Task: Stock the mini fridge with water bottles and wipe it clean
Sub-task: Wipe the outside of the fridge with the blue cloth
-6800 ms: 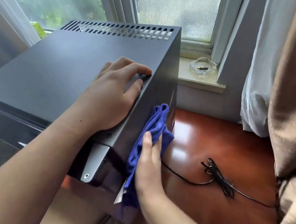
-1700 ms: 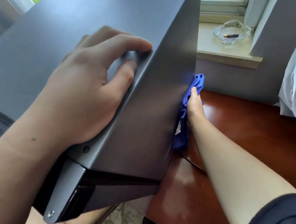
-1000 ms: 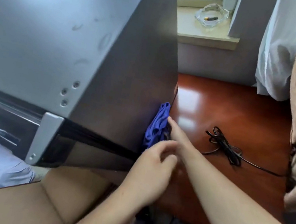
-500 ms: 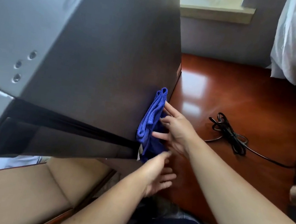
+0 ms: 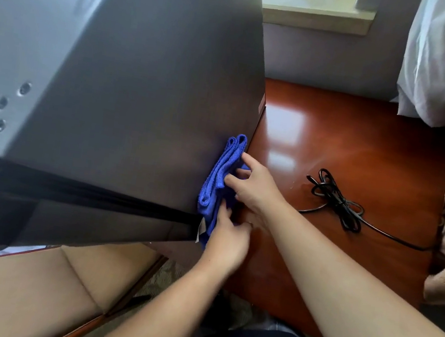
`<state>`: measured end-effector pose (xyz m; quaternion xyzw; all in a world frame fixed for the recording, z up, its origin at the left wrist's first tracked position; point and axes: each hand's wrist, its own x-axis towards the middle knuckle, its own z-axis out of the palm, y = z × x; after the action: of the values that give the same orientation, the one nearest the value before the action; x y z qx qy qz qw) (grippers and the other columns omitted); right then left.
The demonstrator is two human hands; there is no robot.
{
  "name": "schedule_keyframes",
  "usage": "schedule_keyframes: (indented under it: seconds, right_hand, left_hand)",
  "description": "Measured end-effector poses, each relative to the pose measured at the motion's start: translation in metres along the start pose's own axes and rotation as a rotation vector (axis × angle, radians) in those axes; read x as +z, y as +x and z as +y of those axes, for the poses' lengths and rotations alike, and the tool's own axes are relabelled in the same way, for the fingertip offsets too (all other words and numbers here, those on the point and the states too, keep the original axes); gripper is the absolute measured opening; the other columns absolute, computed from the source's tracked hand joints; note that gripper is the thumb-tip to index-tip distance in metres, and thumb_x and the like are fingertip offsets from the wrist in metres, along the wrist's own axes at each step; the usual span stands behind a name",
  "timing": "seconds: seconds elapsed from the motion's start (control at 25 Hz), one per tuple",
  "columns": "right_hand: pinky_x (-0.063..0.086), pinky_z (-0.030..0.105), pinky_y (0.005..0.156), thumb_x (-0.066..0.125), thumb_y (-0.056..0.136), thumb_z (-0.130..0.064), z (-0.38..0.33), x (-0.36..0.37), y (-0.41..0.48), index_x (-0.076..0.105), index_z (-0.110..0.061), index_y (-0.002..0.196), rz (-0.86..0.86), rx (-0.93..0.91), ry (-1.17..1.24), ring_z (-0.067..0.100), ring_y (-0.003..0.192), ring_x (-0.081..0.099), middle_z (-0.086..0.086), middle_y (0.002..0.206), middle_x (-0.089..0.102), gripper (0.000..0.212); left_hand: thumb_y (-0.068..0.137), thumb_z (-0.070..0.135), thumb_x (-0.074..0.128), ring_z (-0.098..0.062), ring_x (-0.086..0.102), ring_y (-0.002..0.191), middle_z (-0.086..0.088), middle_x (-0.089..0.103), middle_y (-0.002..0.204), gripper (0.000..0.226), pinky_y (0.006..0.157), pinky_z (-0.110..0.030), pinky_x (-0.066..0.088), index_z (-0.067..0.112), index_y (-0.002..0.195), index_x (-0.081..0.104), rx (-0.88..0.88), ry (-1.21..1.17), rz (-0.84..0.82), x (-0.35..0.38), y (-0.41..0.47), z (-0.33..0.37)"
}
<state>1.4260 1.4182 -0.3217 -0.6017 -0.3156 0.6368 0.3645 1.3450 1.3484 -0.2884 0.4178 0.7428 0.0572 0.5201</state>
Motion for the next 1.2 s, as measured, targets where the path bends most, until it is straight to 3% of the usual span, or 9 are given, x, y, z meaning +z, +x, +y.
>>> schedule_keyframes:
  seconds: [0.08, 0.16, 0.32, 0.36, 0.48, 0.72, 0.84, 1.0, 1.2]
  right_hand:
    - [0.051, 0.021, 0.067, 0.057, 0.095, -0.015, 0.008, 0.005, -0.004, 0.05, -0.052, 0.14, -0.028, 0.04, 0.049, 0.003, 0.087, 0.065, -0.017, 0.117, 0.07, 0.059]
    - [0.054, 0.025, 0.085, 0.052, 0.096, -0.022, 0.025, 0.018, -0.004, 0.044, -0.057, 0.143, -0.032, 0.056, 0.121, 0.001, 0.106, 0.064, -0.024, 0.13, 0.064, 0.059]
    - [0.052, 0.035, 0.092, 0.049, 0.095, -0.036, 0.038, 0.031, 0.006, 0.046, -0.055, 0.143, 0.032, -0.026, 0.127, 0.01, 0.109, 0.061, -0.009, 0.14, 0.063, 0.052]
    - [0.05, 0.039, 0.103, 0.049, 0.097, -0.034, 0.037, 0.029, 0.012, 0.044, -0.052, 0.146, 0.049, -0.05, 0.125, 0.009, 0.119, 0.058, -0.01, 0.144, 0.06, 0.052]
    - [0.029, 0.037, 0.124, 0.047, 0.102, -0.028, 0.026, 0.021, 0.033, 0.041, -0.045, 0.152, 0.07, -0.098, 0.122, 0.005, 0.144, 0.039, -0.019, 0.155, 0.046, 0.053]
    - [0.023, 0.02, 0.117, 0.041, 0.108, -0.025, -0.01, -0.012, 0.093, 0.032, -0.04, 0.158, 0.084, -0.134, 0.106, -0.001, 0.135, 0.036, -0.017, 0.155, 0.041, 0.052]
    - [0.029, 0.032, 0.122, 0.044, 0.101, -0.044, -0.023, -0.028, 0.137, 0.035, -0.054, 0.151, 0.082, -0.138, 0.093, 0.004, 0.136, 0.044, -0.016, 0.152, 0.047, 0.052]
    - [0.04, 0.04, 0.116, 0.046, 0.09, -0.063, -0.025, -0.042, 0.184, 0.041, -0.071, 0.136, 0.102, -0.104, 0.103, 0.01, 0.131, 0.056, -0.02, 0.139, 0.06, 0.047]
    - [0.043, 0.04, 0.115, 0.046, 0.09, -0.062, -0.013, -0.041, 0.188, 0.04, -0.065, 0.14, 0.083, -0.076, 0.182, 0.012, 0.128, 0.059, -0.018, 0.137, 0.059, 0.051]
  left_hand:
    - [0.1, 0.02, 0.053, -0.017, 0.043, 0.142, 0.004, 0.046, 0.154, 0.071, 0.1, -0.022, 0.031, 0.024, 0.162, 0.017, -0.018, -0.019, 0.033, -0.001, -0.005, -0.004]
    - [0.098, 0.017, 0.052, -0.016, 0.05, 0.137, 0.002, 0.052, 0.148, 0.064, 0.108, -0.029, 0.038, 0.024, 0.157, 0.03, -0.016, -0.031, 0.064, 0.0, -0.002, -0.012]
    - [0.08, 0.024, 0.047, -0.015, 0.06, 0.126, 0.004, 0.065, 0.134, 0.061, 0.109, -0.044, 0.048, 0.031, 0.141, 0.053, 0.023, -0.081, 0.143, -0.001, 0.018, -0.017]
    - [0.08, 0.025, 0.046, -0.015, 0.061, 0.124, 0.005, 0.066, 0.131, 0.059, 0.108, -0.044, 0.049, 0.033, 0.138, 0.056, 0.028, -0.083, 0.152, 0.0, 0.024, -0.014]
    - [0.083, 0.032, 0.047, -0.014, 0.06, 0.126, 0.008, 0.065, 0.133, 0.055, 0.108, -0.045, 0.049, 0.037, 0.138, 0.055, 0.061, -0.097, 0.161, 0.004, 0.039, 0.001]
    - [0.085, 0.023, 0.042, -0.015, 0.056, 0.131, 0.007, 0.063, 0.139, 0.061, 0.112, -0.043, 0.045, 0.036, 0.143, 0.052, 0.19, -0.023, 0.198, 0.011, 0.082, 0.052]
    - [0.091, 0.005, 0.042, -0.014, 0.044, 0.142, 0.004, 0.052, 0.152, 0.066, 0.119, -0.032, 0.034, 0.029, 0.153, 0.044, 0.28, 0.035, 0.185, 0.013, 0.097, 0.088]
    - [0.093, 0.001, 0.041, -0.016, 0.036, 0.145, 0.008, 0.041, 0.159, 0.079, 0.107, -0.018, 0.027, 0.041, 0.159, 0.025, 0.267, 0.11, 0.132, 0.017, 0.11, 0.118]
    - [0.089, 0.003, 0.043, -0.023, 0.046, 0.139, 0.004, 0.045, 0.156, 0.088, 0.108, -0.027, 0.035, 0.048, 0.159, 0.014, 0.258, 0.156, 0.06, 0.017, 0.119, 0.105]
